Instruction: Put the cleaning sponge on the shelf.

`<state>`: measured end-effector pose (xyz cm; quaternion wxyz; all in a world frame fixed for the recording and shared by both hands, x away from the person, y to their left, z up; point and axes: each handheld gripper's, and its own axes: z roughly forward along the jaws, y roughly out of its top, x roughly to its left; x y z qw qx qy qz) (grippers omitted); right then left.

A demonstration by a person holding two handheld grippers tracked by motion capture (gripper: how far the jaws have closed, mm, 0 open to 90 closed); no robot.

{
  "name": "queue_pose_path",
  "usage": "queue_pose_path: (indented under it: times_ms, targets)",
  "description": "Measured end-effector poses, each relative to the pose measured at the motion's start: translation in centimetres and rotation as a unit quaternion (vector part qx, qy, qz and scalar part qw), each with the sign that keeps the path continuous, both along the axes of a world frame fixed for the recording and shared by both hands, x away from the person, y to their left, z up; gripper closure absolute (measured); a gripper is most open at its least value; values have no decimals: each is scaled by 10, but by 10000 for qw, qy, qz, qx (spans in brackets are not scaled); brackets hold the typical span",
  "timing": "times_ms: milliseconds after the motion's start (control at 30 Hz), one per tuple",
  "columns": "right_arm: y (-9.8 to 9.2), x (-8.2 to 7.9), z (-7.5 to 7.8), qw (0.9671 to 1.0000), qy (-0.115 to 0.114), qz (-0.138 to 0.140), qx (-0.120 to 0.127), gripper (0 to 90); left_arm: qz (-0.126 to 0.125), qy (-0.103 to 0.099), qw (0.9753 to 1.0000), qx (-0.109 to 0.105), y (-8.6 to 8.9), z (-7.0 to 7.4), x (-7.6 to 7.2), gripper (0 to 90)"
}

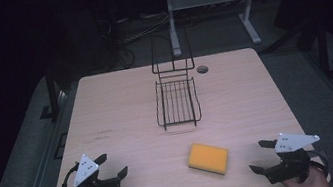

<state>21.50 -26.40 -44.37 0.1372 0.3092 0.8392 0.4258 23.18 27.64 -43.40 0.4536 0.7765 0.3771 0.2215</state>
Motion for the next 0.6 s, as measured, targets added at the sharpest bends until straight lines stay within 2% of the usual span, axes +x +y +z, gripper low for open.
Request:
queue_pose_path:
  times_ms: [300, 433, 467, 600]
  targets:
    - [9, -3, 6, 9999, 37, 139, -55, 136, -54, -13, 10000, -52, -2, 1, 0, 129]
    - [24, 0, 14, 9990, 77, 360, -266, 138, -18, -33, 10000, 5, 0, 1, 0, 130]
    - [28, 2, 17, 9986, 88, 403, -323, 138, 14, -19, 10000, -57, 2, 0, 0, 130]
    - [35, 6, 25, 9976, 125, 546, -405, 139, 28, -49, 10000, -60, 2, 1, 0, 129]
